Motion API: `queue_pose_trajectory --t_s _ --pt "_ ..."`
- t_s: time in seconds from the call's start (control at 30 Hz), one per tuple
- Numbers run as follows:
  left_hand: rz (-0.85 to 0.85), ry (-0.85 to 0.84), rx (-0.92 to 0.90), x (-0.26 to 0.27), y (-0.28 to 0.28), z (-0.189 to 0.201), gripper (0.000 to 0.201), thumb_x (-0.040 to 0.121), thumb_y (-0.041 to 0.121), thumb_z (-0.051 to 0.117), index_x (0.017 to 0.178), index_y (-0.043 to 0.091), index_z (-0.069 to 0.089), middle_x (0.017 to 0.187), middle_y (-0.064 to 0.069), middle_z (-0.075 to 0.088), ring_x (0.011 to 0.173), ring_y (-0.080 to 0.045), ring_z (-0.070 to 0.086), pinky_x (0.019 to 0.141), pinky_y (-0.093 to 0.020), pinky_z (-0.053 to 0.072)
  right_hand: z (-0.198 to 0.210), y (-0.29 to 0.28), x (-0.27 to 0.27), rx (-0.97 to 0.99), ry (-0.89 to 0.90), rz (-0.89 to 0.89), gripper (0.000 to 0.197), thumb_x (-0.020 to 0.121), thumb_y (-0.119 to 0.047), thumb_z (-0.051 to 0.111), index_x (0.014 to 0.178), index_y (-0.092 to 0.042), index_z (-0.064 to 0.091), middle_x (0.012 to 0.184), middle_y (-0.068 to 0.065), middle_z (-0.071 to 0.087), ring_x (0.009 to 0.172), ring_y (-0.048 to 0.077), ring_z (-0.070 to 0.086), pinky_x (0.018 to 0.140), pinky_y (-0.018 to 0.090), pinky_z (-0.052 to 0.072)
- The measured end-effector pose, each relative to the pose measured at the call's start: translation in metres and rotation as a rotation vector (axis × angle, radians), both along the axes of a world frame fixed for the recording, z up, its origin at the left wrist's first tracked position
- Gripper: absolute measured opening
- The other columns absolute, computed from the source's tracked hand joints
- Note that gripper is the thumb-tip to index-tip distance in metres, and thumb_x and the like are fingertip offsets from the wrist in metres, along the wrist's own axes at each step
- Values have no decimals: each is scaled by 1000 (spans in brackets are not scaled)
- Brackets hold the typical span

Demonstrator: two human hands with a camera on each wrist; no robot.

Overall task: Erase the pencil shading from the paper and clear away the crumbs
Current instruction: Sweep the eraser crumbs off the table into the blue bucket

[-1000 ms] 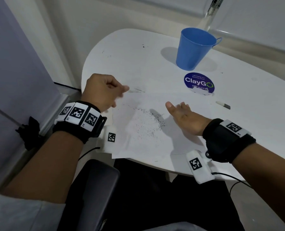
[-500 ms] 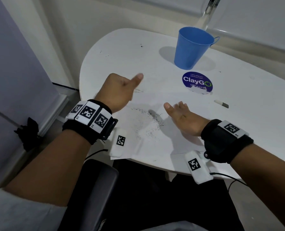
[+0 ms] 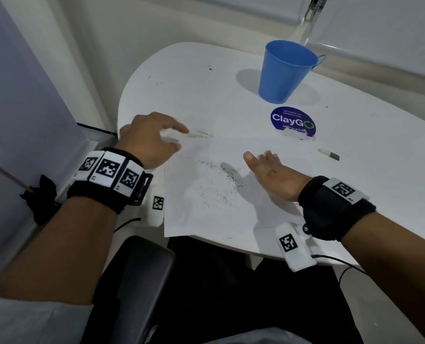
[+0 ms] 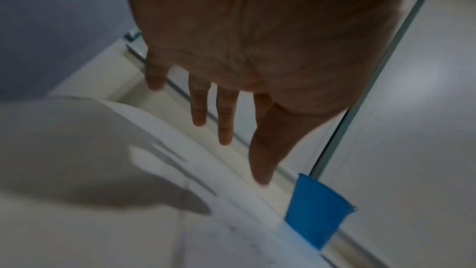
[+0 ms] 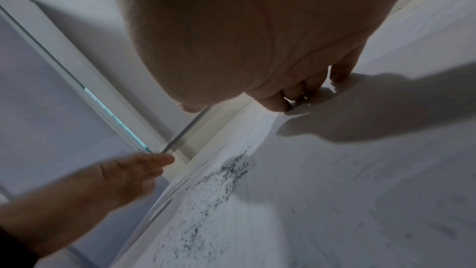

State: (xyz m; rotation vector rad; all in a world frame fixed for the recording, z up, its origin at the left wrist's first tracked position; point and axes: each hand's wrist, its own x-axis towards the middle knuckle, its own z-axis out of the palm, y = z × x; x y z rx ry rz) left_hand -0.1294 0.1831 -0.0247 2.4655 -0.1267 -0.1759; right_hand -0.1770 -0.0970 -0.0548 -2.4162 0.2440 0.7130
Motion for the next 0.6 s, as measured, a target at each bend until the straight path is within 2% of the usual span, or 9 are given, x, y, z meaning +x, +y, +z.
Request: queue_pose_trajectory --t_s 0.07,0.1,0.13,0.17,0.2,0.27,0.43,0.53,0.6 --pt "-64 174 192 -1 11 -7 49 91 40 71 132 59 52 166 15 17 156 -15 -1 122 -55 -8 12 6 -6 -23 8 -2 59 68 -98 10 82 -43 26 115 -4 42 146 13 10 124 46 -1" --pt "-98 240 260 -2 13 -9 56 91 47 69 138 63 43 168 15 2 155 -15 -15 120 -58 -15 17 8 -9 -51 -8 -3 69 74 -94 10 103 -41 42 134 -2 42 147 15 9 124 45 -3" --pt "-128 294 309 -1 14 -11 60 91 52 67 141 65 36 168 14 -6 153 -17 -22 118 -61 -17 21 11 -12 -91 -43 4 90 80 -89 11 137 -26 41 156 3 27 150 17 3 124 43 -4" --pt "-146 338 345 1 14 -13 63 91 55 66 143 65 32 168 13 -11 152 -19 -26 117 -63 -18 26 16 -16 -151 -72 12 102 83 -84 12 155 -12 18 165 9 4 152 19 -8 123 40 -5" --pt "-156 376 372 2 15 -13 65 92 56 65 144 65 29 168 12 -13 151 -21 -27 117 -64 -17 30 21 -21 -204 -93 18 106 83 -82 11 157 -6 1 165 10 -10 151 19 -15 123 39 -4" --pt "-152 406 386 4 15 -13 68 92 57 65 147 64 25 167 11 -15 152 -23 -26 118 -65 -14 31 34 -29 -241 -39 29 109 83 -82 11 155 -3 -9 163 13 -18 150 22 -19 123 41 -4" --pt "-137 429 320 5 11 -15 71 94 47 67 150 59 25 167 9 -16 151 -25 -26 123 -55 0 22 97 -25 -245 -1 171 111 82 -85 8 153 -3 -14 160 15 -23 149 26 -21 124 45 -2" --pt "-164 420 340 5 10 -12 71 97 40 64 151 56 22 168 6 -17 151 -29 -25 122 -55 2 29 136 -26 -51 -2 328 103 87 -80 10 154 -7 -15 161 10 -23 149 22 -22 123 43 -7" --pt "-181 410 367 7 12 -12 70 99 38 61 151 58 20 168 6 -17 151 -30 -25 122 -56 3 38 128 -28 16 -24 303 98 89 -78 12 155 -9 -12 162 6 -21 149 18 -20 121 40 -7"
